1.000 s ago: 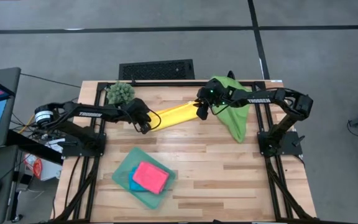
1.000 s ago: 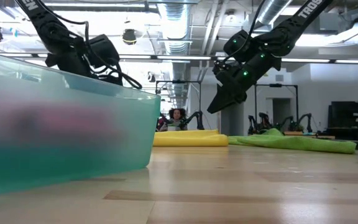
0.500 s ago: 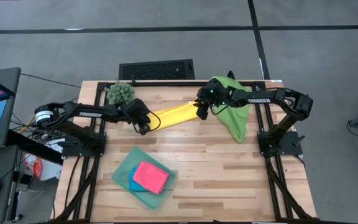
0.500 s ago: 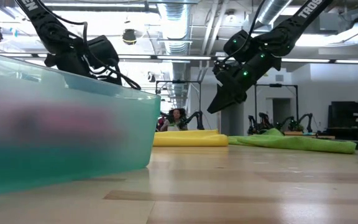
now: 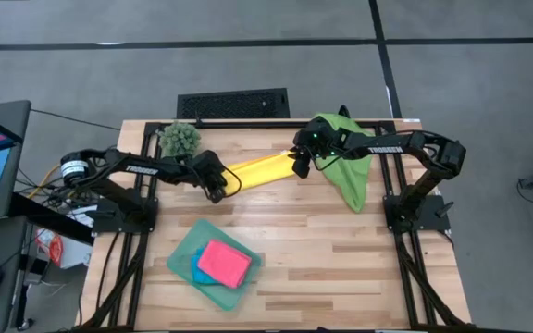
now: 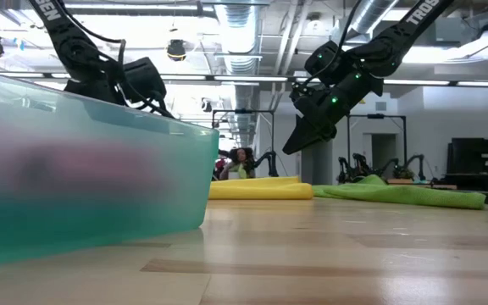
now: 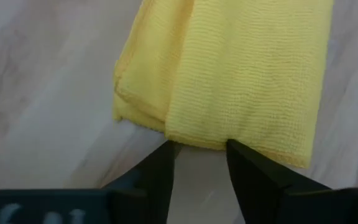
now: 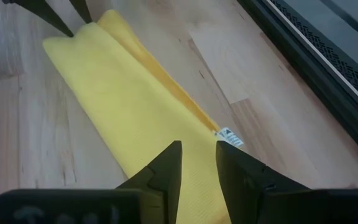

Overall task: Fold microfiber towels
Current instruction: Fold the yellow microfiber towel

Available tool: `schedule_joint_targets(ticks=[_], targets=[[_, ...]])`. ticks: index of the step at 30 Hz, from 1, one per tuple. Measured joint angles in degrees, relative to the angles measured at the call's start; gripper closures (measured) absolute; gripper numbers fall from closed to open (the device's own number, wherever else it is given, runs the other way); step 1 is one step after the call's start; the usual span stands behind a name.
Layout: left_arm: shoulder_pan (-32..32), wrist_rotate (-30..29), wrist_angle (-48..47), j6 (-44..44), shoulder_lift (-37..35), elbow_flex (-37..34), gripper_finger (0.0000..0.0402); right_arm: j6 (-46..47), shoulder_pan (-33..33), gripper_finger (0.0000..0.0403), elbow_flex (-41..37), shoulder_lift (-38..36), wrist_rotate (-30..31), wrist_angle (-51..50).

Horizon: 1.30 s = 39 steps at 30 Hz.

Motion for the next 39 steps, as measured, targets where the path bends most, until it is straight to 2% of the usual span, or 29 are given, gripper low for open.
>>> schedule_joint_targets(ticks=[10,18,24,29,39], targets=[[-0.1,1.3,0.0,-3.7,0.0,0.0,0.0392,0.0,0.0,0.028,0.0,0.0,0.0,0.0],[0.0,2.0,-0.3,-12.1,-0.4,0.0,0.0393,0.0,0.0,0.028,0.0,0.0,0.0,0.0],[0.5,3.1,-1.2,-11.9,-4.3,0.1,0.0392,0.0,0.0,0.028,0.0,0.0,0.0,0.0],[0.5,0.5,-1.7,-9.8,-5.9,0.1,0.0365,0.0,0.0,0.0281,0.0,0.0,0.0,0.0],[0.5,-3.3,-1.7,-8.5,-6.0,0.1,0.0228,0.0,0.0,0.0281,0.0,0.0,0.0,0.0]])
